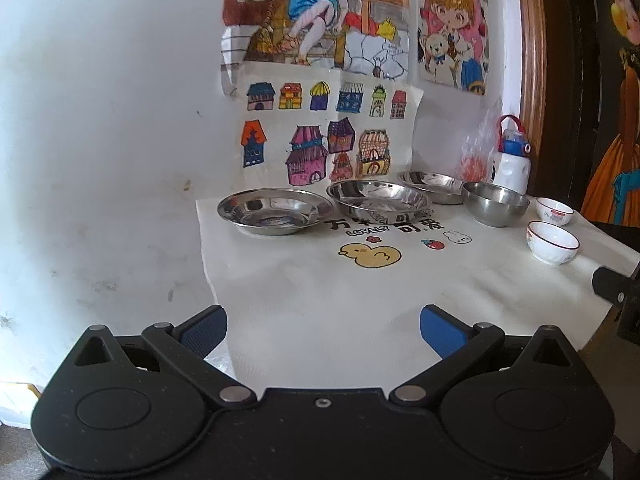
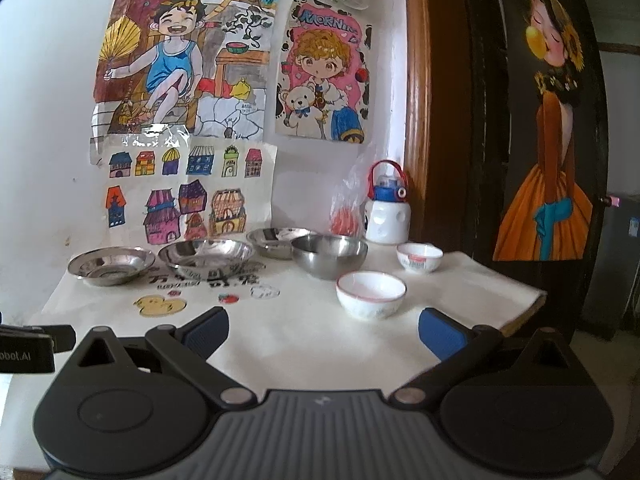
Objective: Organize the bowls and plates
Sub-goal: 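Move both grippers down toward the rim of a steel plate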
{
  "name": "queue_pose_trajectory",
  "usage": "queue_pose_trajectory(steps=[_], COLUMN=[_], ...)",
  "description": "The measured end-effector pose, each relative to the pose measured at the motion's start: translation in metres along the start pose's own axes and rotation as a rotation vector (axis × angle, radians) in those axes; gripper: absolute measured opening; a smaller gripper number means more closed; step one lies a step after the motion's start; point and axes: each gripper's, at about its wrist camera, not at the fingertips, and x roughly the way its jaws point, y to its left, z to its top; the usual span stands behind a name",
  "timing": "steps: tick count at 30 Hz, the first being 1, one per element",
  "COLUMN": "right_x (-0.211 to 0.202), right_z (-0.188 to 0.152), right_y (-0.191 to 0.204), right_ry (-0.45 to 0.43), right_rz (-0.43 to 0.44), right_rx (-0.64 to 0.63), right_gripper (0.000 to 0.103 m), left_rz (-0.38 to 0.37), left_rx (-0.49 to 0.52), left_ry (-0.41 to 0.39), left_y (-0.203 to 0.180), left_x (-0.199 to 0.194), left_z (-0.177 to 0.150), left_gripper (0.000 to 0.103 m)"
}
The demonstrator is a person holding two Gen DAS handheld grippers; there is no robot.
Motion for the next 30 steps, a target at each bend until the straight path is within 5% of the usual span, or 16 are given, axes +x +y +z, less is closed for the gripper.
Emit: queue_pose_trajectory(steps=[22, 30], right_x=[0.11, 0.161], right_z=[0.098, 0.139], right_y=[-0.028, -0.041], right_ry=[-0.012, -0.026], right_rz=[0.001, 0.138], right_rx=[-0.11, -0.158], right_gripper=[0.103, 0.103], left_rz=[-0.088, -0.134], left_rx=[0.048, 0.079], left_ry=[0.031, 0.029], left_y=[-0.031, -0.038], left_x=[0.095, 0.146], left_z=[0.135, 0.186], left_gripper=[0.102, 0.102])
